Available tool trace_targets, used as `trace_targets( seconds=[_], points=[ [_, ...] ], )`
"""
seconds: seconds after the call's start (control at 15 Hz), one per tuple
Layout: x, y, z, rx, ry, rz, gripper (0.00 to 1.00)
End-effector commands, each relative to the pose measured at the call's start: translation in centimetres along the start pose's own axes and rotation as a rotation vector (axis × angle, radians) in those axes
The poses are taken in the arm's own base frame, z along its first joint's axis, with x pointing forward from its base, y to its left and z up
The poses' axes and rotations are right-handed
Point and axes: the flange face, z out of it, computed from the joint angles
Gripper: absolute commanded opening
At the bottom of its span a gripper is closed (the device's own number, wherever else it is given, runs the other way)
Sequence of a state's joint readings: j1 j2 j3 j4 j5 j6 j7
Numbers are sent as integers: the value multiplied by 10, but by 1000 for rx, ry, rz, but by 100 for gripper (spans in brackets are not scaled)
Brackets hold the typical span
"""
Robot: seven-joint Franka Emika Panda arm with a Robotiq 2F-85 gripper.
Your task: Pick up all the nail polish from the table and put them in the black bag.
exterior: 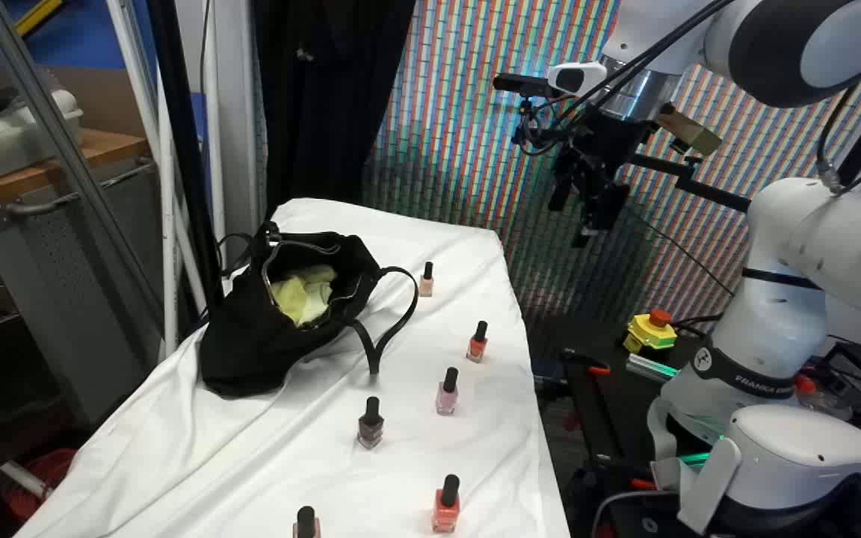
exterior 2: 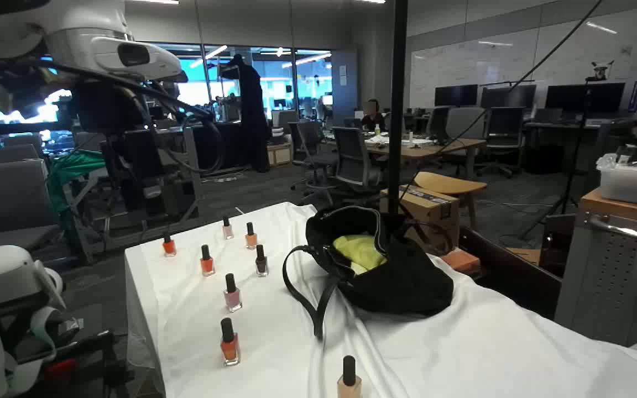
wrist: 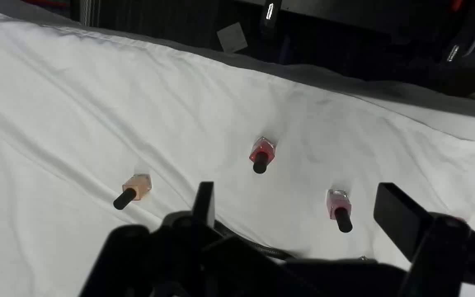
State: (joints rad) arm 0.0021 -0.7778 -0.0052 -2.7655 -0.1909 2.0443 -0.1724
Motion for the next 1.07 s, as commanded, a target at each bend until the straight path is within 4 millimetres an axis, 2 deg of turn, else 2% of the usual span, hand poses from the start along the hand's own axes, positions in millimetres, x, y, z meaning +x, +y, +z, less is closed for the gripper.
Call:
trace_targets(
  seconds=[0.0, 0.27, 0.47, 0.8, 1.0],
  points=[
    [0, 0, -1, 0, -1, 0, 100],
    [0, 0, -1, 0, -1, 0, 100],
    [8, 8, 3, 3, -2, 36, 100],
    [25, 42, 12, 4, 11, 51, 100],
    [35, 68, 24, -19, 24, 24, 100]
  ],
)
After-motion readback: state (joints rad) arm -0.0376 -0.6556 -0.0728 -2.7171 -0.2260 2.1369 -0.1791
